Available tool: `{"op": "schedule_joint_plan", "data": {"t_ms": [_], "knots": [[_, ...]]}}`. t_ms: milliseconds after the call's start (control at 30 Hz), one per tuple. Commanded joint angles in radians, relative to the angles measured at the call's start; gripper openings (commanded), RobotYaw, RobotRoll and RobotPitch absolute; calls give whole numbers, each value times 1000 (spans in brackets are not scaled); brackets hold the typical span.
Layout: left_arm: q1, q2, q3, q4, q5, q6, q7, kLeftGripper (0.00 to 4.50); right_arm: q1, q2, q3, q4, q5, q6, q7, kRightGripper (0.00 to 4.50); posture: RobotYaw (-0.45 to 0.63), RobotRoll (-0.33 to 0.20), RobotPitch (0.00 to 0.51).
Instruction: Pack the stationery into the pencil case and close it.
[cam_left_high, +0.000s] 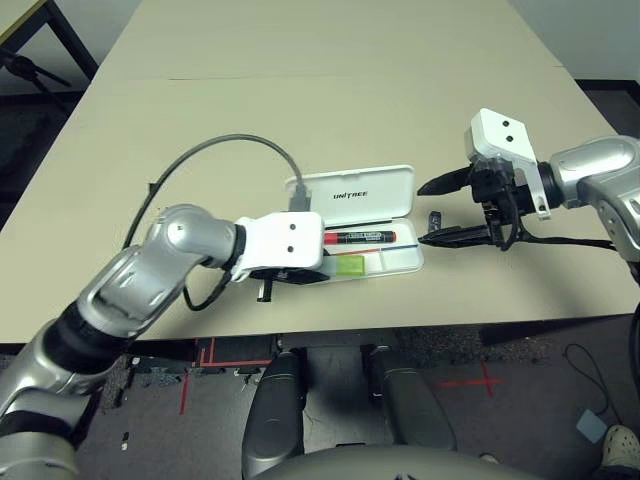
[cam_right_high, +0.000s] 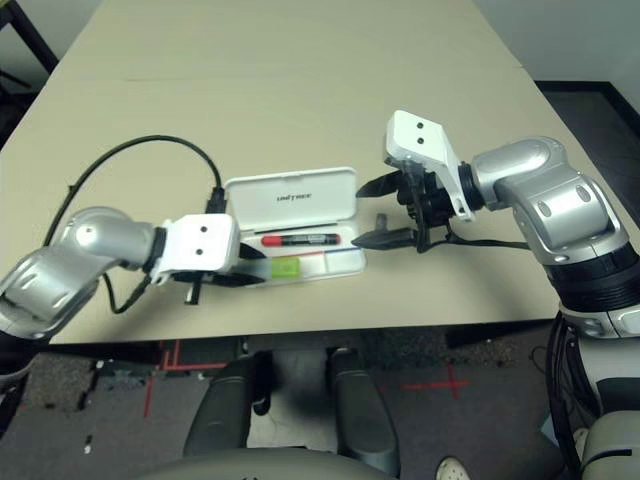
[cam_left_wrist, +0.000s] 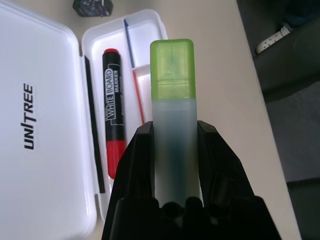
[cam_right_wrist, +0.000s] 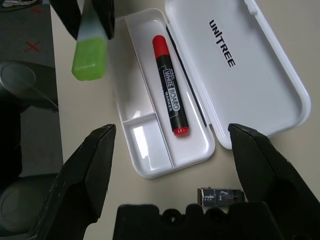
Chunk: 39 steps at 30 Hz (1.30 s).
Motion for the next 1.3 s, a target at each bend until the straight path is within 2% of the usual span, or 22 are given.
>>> {"op": "schedule_joint_plan", "data": {"t_ms": [33,500,900,933,1167,1300], "knots": [[-24,-27,-40,34,29,26,-1,1104,4,-12,5,-19,-12,-3,1,4500,-14,0,198],[-58,-138,-96,84,78,145,48,1104,23,-24,0,-32,-23,-1,-6,4500,-32,0,206],[-62,-146,-113,98,100,155,59,1104,22,-20,2,-30,-26,-6,-8,4500,-29,0,208],[-61,-144,-113,97,102,156,59,1850,22,-20,3,-30,-26,-6,-8,4500,-29,0,208],[-43,-77,-64,67,89,128,34,4470,18,-25,2,-25,-26,-7,-2,4500,-25,0,207],[-15,-8,8,34,46,87,-4,4470,15,-34,-15,-24,-12,9,2,4500,-17,0,203]]}}
